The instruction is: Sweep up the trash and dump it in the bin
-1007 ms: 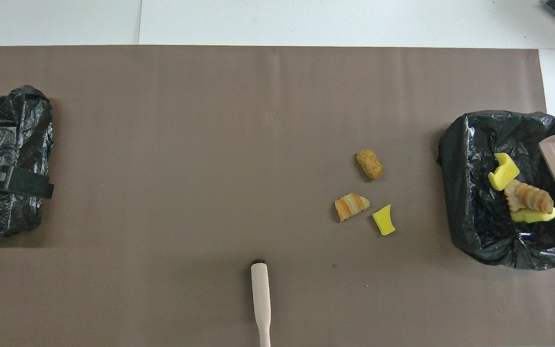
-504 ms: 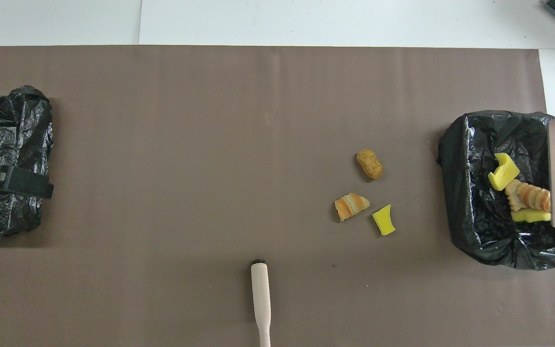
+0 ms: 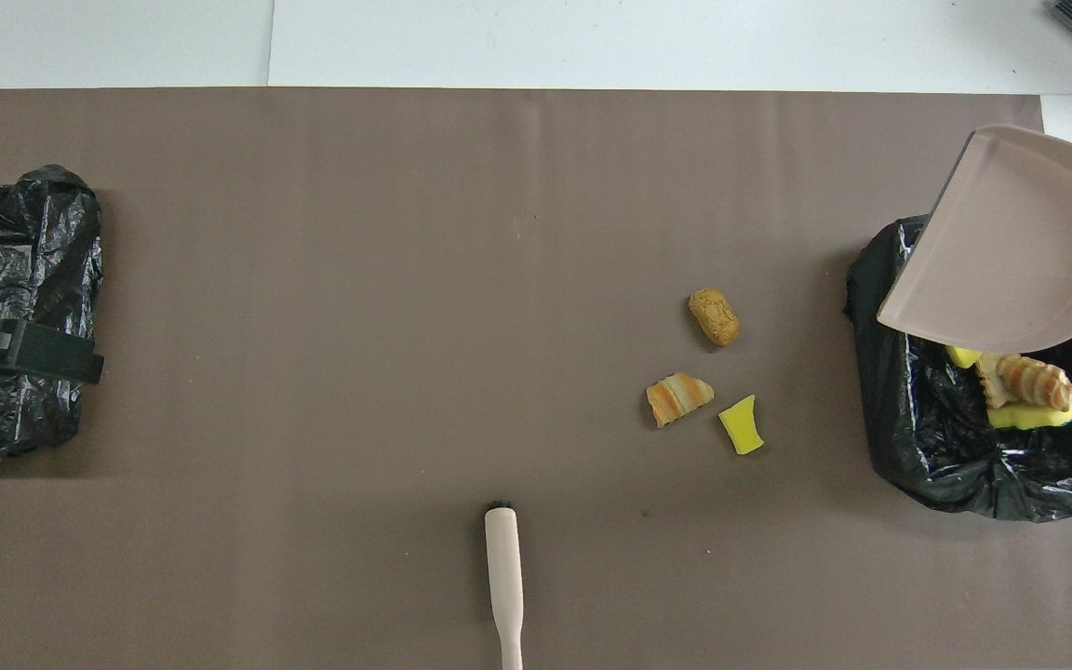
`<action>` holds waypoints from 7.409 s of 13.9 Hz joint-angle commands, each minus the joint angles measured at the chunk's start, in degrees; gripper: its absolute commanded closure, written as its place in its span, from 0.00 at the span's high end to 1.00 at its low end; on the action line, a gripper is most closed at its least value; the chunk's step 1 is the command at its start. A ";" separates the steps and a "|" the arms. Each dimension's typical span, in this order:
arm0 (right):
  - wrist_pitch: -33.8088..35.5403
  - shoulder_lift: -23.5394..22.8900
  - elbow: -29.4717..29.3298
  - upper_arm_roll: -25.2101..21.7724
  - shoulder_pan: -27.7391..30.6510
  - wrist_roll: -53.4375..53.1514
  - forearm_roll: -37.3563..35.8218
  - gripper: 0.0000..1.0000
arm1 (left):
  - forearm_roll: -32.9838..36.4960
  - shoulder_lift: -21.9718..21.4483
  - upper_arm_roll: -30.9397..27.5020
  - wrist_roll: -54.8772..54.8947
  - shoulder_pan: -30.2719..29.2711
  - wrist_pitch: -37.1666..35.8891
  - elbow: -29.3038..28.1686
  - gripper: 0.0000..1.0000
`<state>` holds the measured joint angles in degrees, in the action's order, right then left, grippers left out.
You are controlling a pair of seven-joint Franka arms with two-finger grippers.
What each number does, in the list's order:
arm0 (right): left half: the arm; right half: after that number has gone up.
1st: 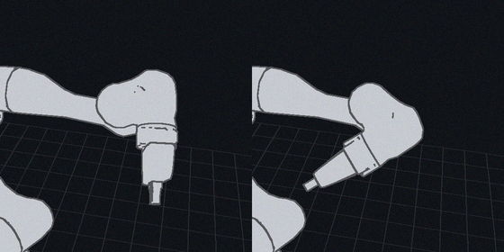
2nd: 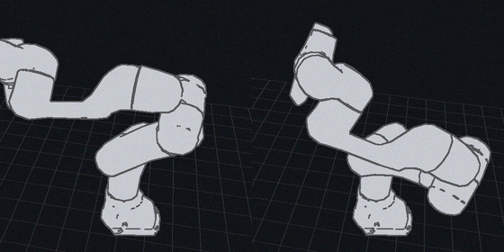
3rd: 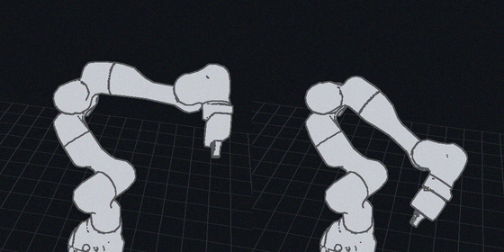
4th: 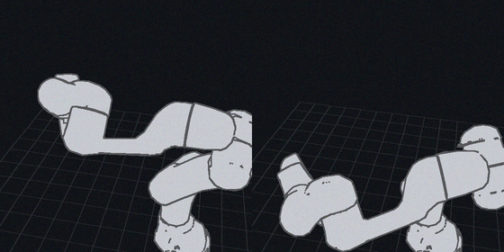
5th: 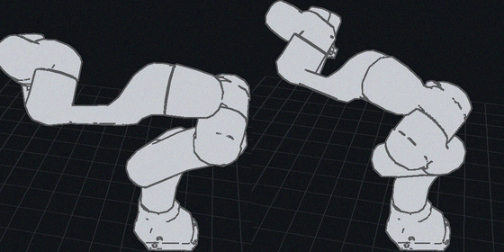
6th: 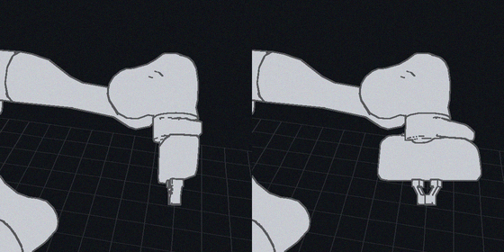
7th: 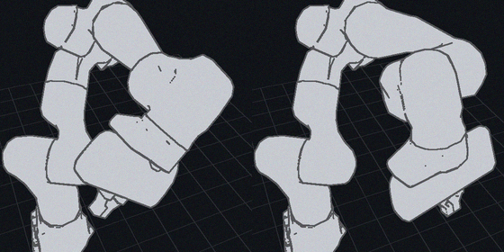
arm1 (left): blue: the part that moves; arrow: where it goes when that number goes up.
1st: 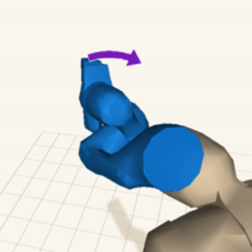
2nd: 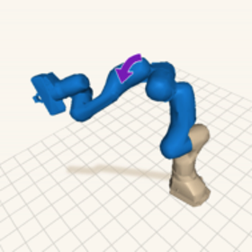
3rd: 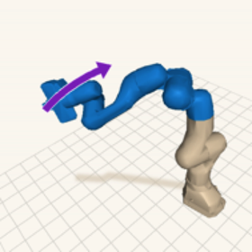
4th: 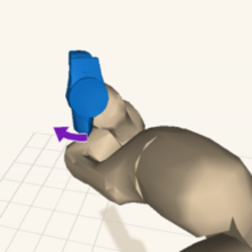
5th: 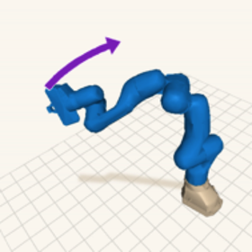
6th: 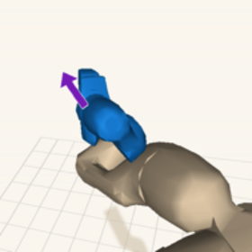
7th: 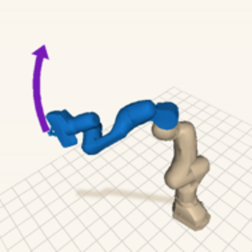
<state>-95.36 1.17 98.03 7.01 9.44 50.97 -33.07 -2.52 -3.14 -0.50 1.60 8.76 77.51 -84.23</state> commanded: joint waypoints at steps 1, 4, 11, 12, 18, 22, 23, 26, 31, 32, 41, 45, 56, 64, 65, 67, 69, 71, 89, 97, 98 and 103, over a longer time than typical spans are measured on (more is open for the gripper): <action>1.93 -2.39 -0.74 0.11 -4.32 -14.87 5.01 0.00 | 1.02 -0.90 0.32 0.42 -0.24 -0.69 -0.58 1.00; 2.02 -6.70 -1.17 0.11 -10.38 -30.97 10.46 0.00 | 1.02 -0.90 0.23 0.42 -0.24 -0.69 -0.58 1.00; 0.44 -13.48 -5.65 0.11 -20.24 -62.89 30.75 0.00 | 1.02 -0.90 0.32 0.42 -0.24 -0.69 -0.58 1.00; 0.00 -13.83 -5.75 0.11 -22.42 -65.80 32.35 0.00 | 1.02 -0.90 0.32 0.42 -0.24 -0.69 -0.58 1.00; -11.68 -22.43 -7.59 0.38 -32.89 -79.35 38.43 0.00 | 0.94 -0.90 0.23 0.33 -0.24 -0.69 -0.58 1.00; -18.27 -28.67 -9.88 0.38 -39.22 -85.07 37.91 0.00 | 1.02 -0.90 0.32 0.42 -0.24 -0.69 -0.58 1.00; -18.89 -29.20 -9.88 0.38 -40.02 -85.16 37.82 0.00 | 1.02 -0.90 0.32 0.42 -0.24 -0.69 -0.58 1.00; -20.04 -29.65 -9.44 0.38 -41.25 -85.25 37.03 0.00 | 1.02 -0.90 0.23 0.33 -0.24 -0.60 -0.58 1.00; -22.50 -31.76 -9.09 0.38 -41.34 -85.16 37.29 0.00 | 1.02 -0.90 0.23 0.42 -0.24 -0.69 -0.58 1.00; -22.50 -31.76 -9.09 0.38 -41.08 -85.07 37.03 0.18 | 1.02 -0.90 0.23 0.42 -0.24 -0.69 -0.58 1.00; -14.26 -23.78 -8.91 -0.15 -36.08 -84.11 35.97 1.00 | 1.02 -0.90 0.24 0.42 -0.24 -0.69 -0.58 1.00; -5.31 -16.83 -8.82 -0.15 -32.99 -78.51 35.97 1.00 | 1.02 -0.90 0.23 0.42 -0.24 -0.69 -0.58 1.00; -10.19 7.52 24.02 0.38 -45.80 -85.59 46.78 1.00 | 1.02 -0.90 0.32 0.42 -0.24 -0.69 -0.58 1.00; -23.98 8.50 38.80 0.38 -57.86 -92.01 48.53 1.00 | 1.02 -0.90 0.23 0.42 -0.24 -0.69 -0.58 1.00; -25.13 7.80 39.16 0.38 -58.56 -92.45 48.54 1.00 | 1.02 -0.90 0.23 0.42 -0.24 -0.69 -0.58 1.00; -28.81 6.74 40.30 0.38 -60.58 -95.25 48.54 1.00 | 1.02 -0.90 0.24 0.42 -0.24 -0.69 -0.58 1.00; -29.18 6.74 40.83 0.38 -61.20 -95.80 48.62 1.00 | 1.02 -0.90 0.23 0.42 -0.24 -0.69 -0.58 1.00; -31.10 6.30 41.45 0.38 -62.86 -97.28 49.32 1.00 | 1.02 -0.90 0.23 0.42 -0.24 -0.69 -0.58 1.00; -31.83 4.10 38.37 -0.06 -62.79 -100.28 48.28 0.00 | 1.02 -0.90 0.32 0.42 -0.24 -0.69 -0.58 1.00; -14.37 11.13 35.75 -0.42 -52.61 -100.28 34.24 0.00 | 1.02 -0.90 0.24 0.42 -0.24 -0.69 -0.58 1.00; -11.81 10.78 34.95 -0.33 -50.42 -100.10 30.56 0.00 | 1.02 -0.90 0.23 0.42 -0.24 -0.69 -0.58 1.00; -9.41 7.54 34.77 -0.15 -35.65 -88.78 16.39 0.00 | 0.94 -0.90 0.23 0.33 -0.32 -0.69 -0.58 1.00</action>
<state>-105.35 10.80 133.62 6.10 -31.76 -41.79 -12.66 -2.52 -3.15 -0.47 1.60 8.73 77.50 -84.23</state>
